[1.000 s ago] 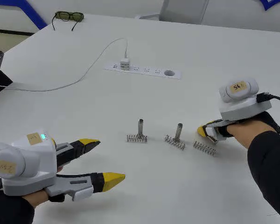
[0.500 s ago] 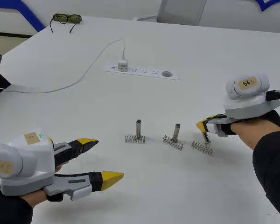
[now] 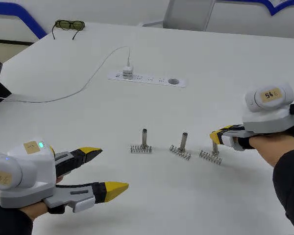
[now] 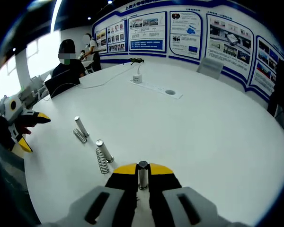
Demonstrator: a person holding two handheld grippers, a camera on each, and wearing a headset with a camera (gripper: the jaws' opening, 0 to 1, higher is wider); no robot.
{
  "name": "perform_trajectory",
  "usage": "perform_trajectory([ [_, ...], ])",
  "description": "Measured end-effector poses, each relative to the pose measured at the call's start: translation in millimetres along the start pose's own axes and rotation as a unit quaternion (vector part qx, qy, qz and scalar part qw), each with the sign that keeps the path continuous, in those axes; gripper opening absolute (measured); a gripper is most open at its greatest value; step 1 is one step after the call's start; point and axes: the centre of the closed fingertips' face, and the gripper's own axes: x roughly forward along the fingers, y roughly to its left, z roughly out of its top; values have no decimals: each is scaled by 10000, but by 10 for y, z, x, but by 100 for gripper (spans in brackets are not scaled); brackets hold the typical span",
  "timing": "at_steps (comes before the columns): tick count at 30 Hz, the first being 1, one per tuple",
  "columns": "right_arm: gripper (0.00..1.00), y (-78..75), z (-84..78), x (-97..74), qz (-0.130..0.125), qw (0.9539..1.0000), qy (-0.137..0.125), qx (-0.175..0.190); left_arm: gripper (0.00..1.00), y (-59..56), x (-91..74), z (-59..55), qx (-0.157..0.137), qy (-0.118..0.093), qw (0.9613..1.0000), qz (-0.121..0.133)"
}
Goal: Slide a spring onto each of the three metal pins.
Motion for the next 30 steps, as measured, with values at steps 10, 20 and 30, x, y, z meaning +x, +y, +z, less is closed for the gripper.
perform_trajectory([
  [10, 9, -2, -52, -71, -10, 10000, -53, 57, 66, -41, -11, 28, 39, 10, 10000, -21],
  [20, 9, 5, -64, -78, 5, 10000, -20, -58, 66, -66, -26, 68, 67, -8, 10000, -13],
  [30, 10, 4, -68, -84, 24, 9999, -24, -138, 66, -86, -22, 61, 68, -24, 10000, -7],
])
